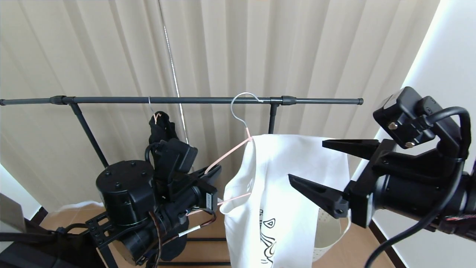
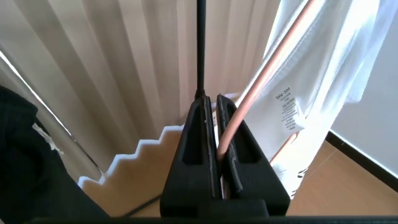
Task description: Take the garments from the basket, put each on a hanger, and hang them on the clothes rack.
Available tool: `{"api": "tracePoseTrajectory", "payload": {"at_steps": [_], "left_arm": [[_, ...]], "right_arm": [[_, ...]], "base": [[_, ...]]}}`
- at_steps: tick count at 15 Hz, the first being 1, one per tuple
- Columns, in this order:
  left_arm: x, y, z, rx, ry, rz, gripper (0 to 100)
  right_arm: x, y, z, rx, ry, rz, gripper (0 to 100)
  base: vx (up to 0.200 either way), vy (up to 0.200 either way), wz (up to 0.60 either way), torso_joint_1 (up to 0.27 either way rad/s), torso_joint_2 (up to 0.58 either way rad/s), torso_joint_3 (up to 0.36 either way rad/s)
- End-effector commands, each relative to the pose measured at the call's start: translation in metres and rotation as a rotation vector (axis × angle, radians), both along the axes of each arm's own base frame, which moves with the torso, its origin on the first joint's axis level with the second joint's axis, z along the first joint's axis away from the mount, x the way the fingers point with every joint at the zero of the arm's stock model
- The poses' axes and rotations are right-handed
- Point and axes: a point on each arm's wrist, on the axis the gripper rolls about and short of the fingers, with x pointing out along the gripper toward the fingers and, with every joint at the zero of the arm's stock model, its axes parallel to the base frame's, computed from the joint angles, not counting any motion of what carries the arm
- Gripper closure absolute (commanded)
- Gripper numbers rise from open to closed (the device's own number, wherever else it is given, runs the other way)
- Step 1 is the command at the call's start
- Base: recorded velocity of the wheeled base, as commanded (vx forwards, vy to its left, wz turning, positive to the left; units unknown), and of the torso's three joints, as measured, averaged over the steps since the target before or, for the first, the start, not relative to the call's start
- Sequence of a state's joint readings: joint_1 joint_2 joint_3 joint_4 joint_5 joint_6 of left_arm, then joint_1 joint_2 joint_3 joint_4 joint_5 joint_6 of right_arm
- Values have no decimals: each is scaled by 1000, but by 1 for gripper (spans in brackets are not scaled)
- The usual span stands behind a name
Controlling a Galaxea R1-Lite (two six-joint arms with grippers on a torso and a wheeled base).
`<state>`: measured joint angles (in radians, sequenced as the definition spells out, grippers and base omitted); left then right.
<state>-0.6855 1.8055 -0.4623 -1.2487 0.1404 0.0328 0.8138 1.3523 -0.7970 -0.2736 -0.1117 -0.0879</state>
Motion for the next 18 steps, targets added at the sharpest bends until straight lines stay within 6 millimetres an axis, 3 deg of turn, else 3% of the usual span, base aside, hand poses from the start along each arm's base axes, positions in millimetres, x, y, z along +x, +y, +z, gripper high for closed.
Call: {"api": "tracePoseTrajectory", "payload": {"at_steps": [1,5,8,10,13,18], "left_arm": [[-5,12,-9,15,19,-1,100],[-15,24,-16,34,-20,-87,100],[-17,23,-17,54,-33,-109,100],[-18,22,-17,50,-34,-146,100],[-20,16,-15,46,-45,-175,100],[-16,10,-11,46,-72,-181,100]], "right_arm": [[-1,-25,28,11,-36,15,0],[16,-34,40,-112,97,172,0],[43,-35,46,-201,187,327,0],[57,-36,43,-259,212,375,0],[79,-45,19,-355,227,489,0],[87,-48,6,-340,253,526,0]], "base": [[0,0,0,0,0,0],[0,0,0,0,0,0],[0,0,0,0,0,0],[0,0,0,0,0,0],[0,0,0,0,0,0],[0,0,0,0,0,0]]}}
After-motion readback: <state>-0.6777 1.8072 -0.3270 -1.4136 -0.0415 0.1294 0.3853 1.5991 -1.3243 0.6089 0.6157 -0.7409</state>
